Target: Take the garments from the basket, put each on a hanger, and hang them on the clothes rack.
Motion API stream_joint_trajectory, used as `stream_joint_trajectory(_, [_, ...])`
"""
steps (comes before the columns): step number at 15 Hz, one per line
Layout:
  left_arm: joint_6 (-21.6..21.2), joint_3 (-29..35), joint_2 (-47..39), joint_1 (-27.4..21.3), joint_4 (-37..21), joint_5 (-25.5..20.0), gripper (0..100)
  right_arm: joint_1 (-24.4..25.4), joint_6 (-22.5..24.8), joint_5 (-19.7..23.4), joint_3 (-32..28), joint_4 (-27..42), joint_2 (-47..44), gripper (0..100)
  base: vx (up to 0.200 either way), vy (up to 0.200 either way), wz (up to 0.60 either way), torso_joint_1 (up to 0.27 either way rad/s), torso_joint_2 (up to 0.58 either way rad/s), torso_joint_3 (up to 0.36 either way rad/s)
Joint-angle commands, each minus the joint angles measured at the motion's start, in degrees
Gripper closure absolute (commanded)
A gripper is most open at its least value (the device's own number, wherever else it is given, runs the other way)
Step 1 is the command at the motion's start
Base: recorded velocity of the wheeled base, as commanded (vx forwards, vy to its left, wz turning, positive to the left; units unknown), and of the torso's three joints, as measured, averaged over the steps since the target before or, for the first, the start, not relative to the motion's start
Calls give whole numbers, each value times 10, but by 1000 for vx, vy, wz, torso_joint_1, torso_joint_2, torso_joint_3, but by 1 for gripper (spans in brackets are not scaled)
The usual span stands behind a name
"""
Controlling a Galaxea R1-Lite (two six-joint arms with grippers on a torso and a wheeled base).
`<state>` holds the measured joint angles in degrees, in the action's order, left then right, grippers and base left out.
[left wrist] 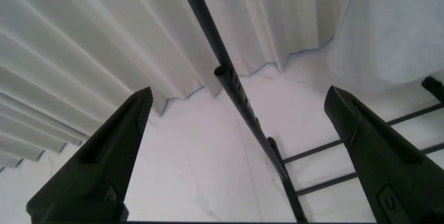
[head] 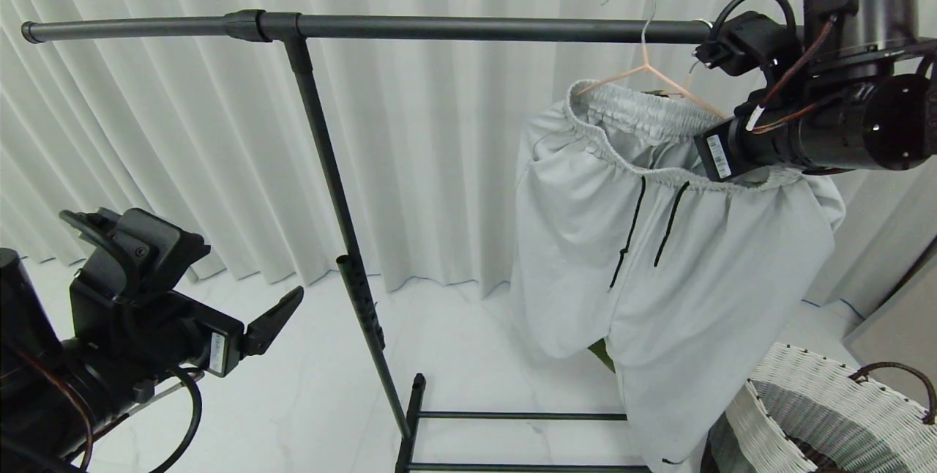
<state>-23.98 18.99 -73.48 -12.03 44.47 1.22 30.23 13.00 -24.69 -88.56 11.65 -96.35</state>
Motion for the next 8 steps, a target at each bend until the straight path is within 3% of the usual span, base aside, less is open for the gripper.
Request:
stream_joint_trajectory(1, [1, -3, 1, 0, 0, 0, 0, -11, 0, 0, -23, -1, -22, 100, 0, 0, 0, 0, 0, 0])
stream_joint_trajectory(8, [1, -3, 4, -1, 1, 0, 0, -25, -1, -10, -45, -8, -79, 100, 0, 0, 0, 0, 0, 0])
